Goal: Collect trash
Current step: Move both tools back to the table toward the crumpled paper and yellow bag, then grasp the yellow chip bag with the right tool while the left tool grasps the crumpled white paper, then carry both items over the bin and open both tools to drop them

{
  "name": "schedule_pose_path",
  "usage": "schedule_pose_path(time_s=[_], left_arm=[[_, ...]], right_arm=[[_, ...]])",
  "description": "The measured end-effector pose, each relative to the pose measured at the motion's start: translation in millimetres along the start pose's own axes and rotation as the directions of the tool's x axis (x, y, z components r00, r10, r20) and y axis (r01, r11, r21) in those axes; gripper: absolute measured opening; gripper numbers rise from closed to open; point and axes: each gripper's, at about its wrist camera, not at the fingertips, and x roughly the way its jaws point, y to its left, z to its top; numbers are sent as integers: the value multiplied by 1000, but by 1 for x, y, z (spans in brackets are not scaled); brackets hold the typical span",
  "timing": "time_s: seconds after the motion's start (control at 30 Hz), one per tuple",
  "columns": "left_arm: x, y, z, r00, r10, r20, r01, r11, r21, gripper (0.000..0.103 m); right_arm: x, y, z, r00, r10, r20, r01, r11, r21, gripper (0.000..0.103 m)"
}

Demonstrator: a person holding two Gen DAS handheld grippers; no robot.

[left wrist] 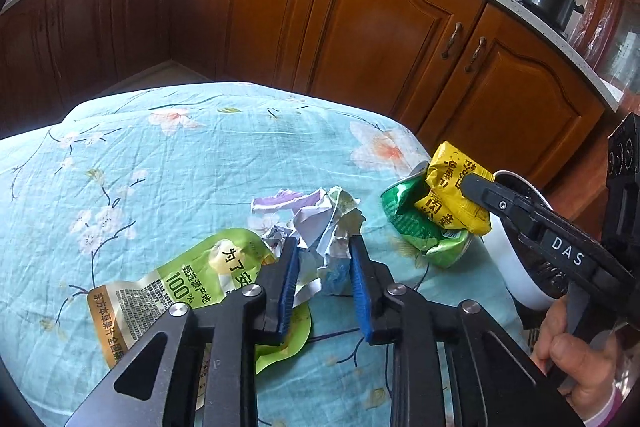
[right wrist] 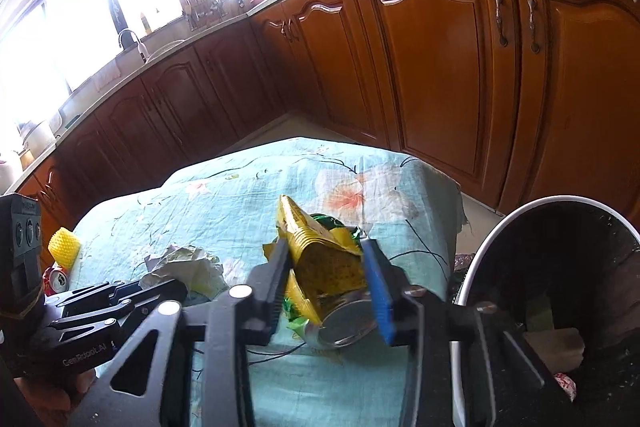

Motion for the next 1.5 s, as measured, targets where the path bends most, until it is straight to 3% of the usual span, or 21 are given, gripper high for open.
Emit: schedule_pose_path(time_s=[0.27,0.67,1.17,1.5], left_arm=[[-18,-3,-1,999,-10,48,9,1000,28,19],[-50,-7,-27,996,-67,53,65,997,31,19],[-72,-53,-48,989,-143,22,140,984,112,19],[-74,-80,-53,987,-159,5,156,976,150,19]], right_arm=[[-18,-1,-2,1000,17,24,-17,1000,15,20],[-63,-5,-23,998,39,59,-42,998,54,20],[-117,-43,-64,997,0,73,-12,988,157,20],[-140,-66,-79,996,-30,87,12,978,208,20]])
